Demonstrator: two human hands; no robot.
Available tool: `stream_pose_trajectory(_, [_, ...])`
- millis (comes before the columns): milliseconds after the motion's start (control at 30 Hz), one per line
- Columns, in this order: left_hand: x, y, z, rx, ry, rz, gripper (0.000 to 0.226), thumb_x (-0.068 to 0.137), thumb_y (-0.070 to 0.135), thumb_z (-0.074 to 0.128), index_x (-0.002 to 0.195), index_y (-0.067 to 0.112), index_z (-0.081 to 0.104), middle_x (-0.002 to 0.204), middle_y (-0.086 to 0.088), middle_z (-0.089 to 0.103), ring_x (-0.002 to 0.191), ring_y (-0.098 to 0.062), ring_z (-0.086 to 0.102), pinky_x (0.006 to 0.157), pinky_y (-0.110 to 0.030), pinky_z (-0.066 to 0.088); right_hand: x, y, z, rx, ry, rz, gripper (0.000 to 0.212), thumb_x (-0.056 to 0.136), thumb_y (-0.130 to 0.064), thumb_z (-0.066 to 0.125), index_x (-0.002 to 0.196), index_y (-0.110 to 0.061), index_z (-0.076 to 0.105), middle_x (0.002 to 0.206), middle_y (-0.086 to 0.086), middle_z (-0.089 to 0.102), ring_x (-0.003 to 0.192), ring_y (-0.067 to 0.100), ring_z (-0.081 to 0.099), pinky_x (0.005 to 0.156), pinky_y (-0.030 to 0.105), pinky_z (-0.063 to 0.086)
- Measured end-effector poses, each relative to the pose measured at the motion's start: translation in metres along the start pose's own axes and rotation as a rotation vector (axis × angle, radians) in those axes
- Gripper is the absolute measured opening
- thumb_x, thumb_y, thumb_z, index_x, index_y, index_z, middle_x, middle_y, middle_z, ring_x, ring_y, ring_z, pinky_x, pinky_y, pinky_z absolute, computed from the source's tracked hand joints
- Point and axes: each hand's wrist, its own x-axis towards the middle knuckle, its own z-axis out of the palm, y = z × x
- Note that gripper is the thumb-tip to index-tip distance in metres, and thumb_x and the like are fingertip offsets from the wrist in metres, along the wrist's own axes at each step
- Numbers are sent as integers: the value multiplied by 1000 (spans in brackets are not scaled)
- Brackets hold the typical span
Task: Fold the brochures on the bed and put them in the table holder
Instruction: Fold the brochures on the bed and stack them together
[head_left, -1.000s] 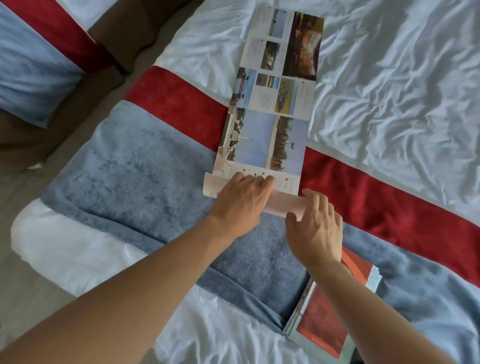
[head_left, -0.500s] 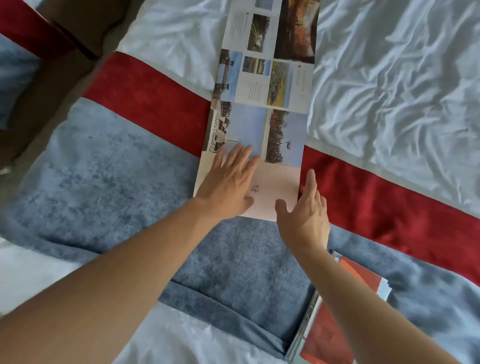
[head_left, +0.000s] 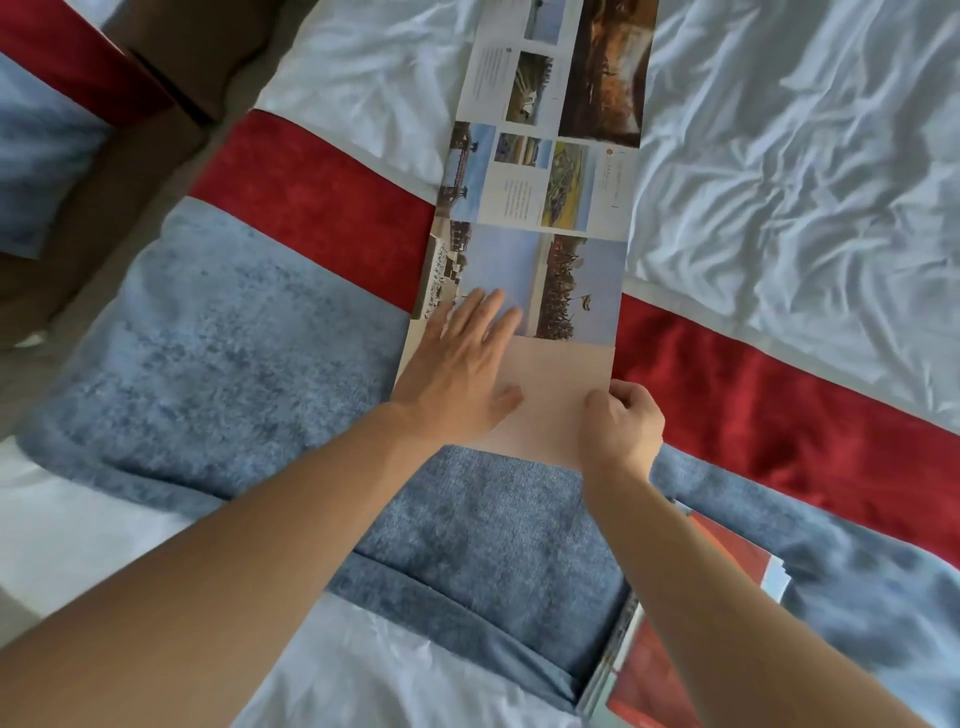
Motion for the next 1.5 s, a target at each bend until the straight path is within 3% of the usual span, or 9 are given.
stream_pose_trajectory(133, [-12, 1, -5, -264, 167, -408, 65, 93, 38, 56, 145, 7, 33, 147, -13, 38, 138, -32, 35, 109, -47, 36, -7, 10, -19, 23, 20, 98, 20, 76, -10, 48, 76, -22, 64, 76, -2, 64, 69, 17, 58, 57, 27, 44])
stream_pose_trajectory(233, [-23, -2, -3, -411, 104, -694, 67, 93, 37, 58, 147, 8, 30, 143, -12, 44, 132, -31, 41, 103, -46, 40, -10, 24, -33, -56, -40, 141, 24, 76, -10, 48, 84, -19, 68, 79, 0, 65, 71, 19, 58, 57, 27, 41])
stream_pose_trajectory(500, [-57, 5, 8, -377, 60, -661, 58, 90, 13, 60, 143, 13, 37, 111, -8, 68, 97, -30, 65, 84, -41, 54, -14, 39, -41, -189, -55, 2, 24, 81, -29, 56, 102, -30, 67, 80, -11, 61, 72, 13, 59, 63, 31, 52])
stream_pose_trajectory(733, [-79, 0, 11, -646, 211, -630, 65, 89, 4, 58, 146, 29, 38, 80, 4, 59, 77, -19, 61, 74, -35, 50, -10, 33, -49, -3, -45, 147, 11, 76, -19, 67, 69, -28, 67, 78, -6, 66, 71, 17, 58, 58, 26, 43])
stream_pose_trajectory(833, [-82, -2, 9, -878, 190, -702, 70, 90, 6, 59, 150, 32, 33, 82, 0, 64, 74, -12, 61, 70, -23, 46, -6, 27, -56, 73, -105, 231, 11, 77, -19, 70, 69, -26, 67, 75, -4, 64, 70, 18, 57, 58, 27, 44])
stream_pose_trajectory(1000, [-80, -3, 7, -1210, 190, -862, 73, 87, 1, 60, 151, 25, 33, 95, -2, 70, 91, -12, 69, 78, -28, 51, -7, 18, -57, 138, -109, 270, 13, 81, -22, 69, 70, -23, 64, 75, -1, 63, 69, 20, 57, 58, 29, 44])
stream_pose_trajectory(1367, [-80, 0, 11, -871, 178, -860, 69, 89, 5, 57, 150, 25, 33, 91, -2, 65, 87, -16, 64, 68, -23, 48, -26, 15, -57, 204, -84, 46, 21, 78, -7, 62, 65, -23, 68, 59, -10, 67, 66, 18, 60, 48, 22, 46])
stream_pose_trajectory(1433, [-81, 5, 9, -634, 206, -754, 70, 86, 7, 62, 149, 20, 35, 108, -3, 61, 107, -23, 58, 90, -39, 48, -31, 13, -56, 206, -75, -37, 15, 76, -13, 60, 67, -23, 68, 82, -11, 72, 83, 21, 64, 58, 28, 54])
stream_pose_trajectory(1500, [-81, 15, 6, -343, 261, -498, 71, 82, 15, 68, 147, 16, 39, 136, -10, 49, 129, -28, 43, 106, -49, 38, -36, 12, -57, 118, -69, -162, 10, 76, -20, 61, 73, -21, 70, 124, -11, 64, 113, 18, 59, 92, 41, 52])
